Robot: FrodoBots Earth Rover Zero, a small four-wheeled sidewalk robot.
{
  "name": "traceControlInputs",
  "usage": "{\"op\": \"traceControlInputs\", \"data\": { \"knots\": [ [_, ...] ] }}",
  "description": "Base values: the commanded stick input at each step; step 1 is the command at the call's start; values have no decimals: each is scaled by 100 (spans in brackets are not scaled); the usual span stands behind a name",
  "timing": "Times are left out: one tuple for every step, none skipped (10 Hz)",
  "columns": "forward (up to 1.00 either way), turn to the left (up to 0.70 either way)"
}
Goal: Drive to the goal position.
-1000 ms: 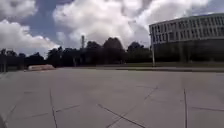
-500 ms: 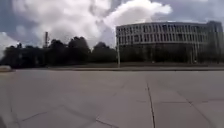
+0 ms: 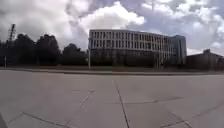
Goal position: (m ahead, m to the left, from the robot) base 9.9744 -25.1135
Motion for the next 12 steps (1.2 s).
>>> {"op": "traceControlInputs", "data": {
  "knots": [
    [0, -72],
    [0, -72],
    [0, -72],
    [0, -72],
    [0, -72],
    [0, -72],
    [0, -72],
    [0, -72],
    [0, -72],
    [4, -67],
    [46, -33],
    [100, -29]
  ]
}}
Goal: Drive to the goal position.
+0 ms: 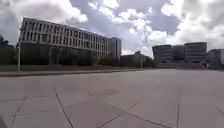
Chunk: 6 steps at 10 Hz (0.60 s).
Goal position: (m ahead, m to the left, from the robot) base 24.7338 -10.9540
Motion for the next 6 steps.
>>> {"op": "traceControlInputs", "data": {
  "knots": [
    [100, -29],
    [100, -29],
    [100, -29],
    [100, -29],
    [100, -29],
    [100, -29]
  ]
}}
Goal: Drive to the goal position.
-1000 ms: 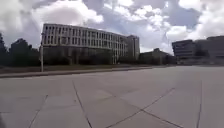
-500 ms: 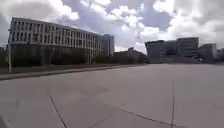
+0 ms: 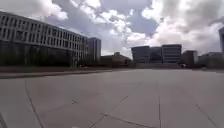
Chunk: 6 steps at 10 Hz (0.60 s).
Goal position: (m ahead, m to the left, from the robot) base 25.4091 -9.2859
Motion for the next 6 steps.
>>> {"op": "traceControlInputs", "data": {
  "knots": [
    [100, -29],
    [100, -29],
    [100, -29],
    [100, -29],
    [100, -29],
    [100, -28]
  ]
}}
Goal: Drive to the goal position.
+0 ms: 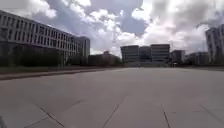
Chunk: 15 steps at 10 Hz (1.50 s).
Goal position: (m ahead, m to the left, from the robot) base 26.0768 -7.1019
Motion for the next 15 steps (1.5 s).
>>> {"op": "traceControlInputs", "data": {
  "knots": [
    [100, -28],
    [100, -28],
    [100, -27],
    [100, -26],
    [100, -26],
    [100, -26],
    [100, -26],
    [100, -25],
    [100, -2],
    [100, 0],
    [100, 0],
    [100, 0],
    [100, 0],
    [100, -27],
    [100, -10]
  ]
}}
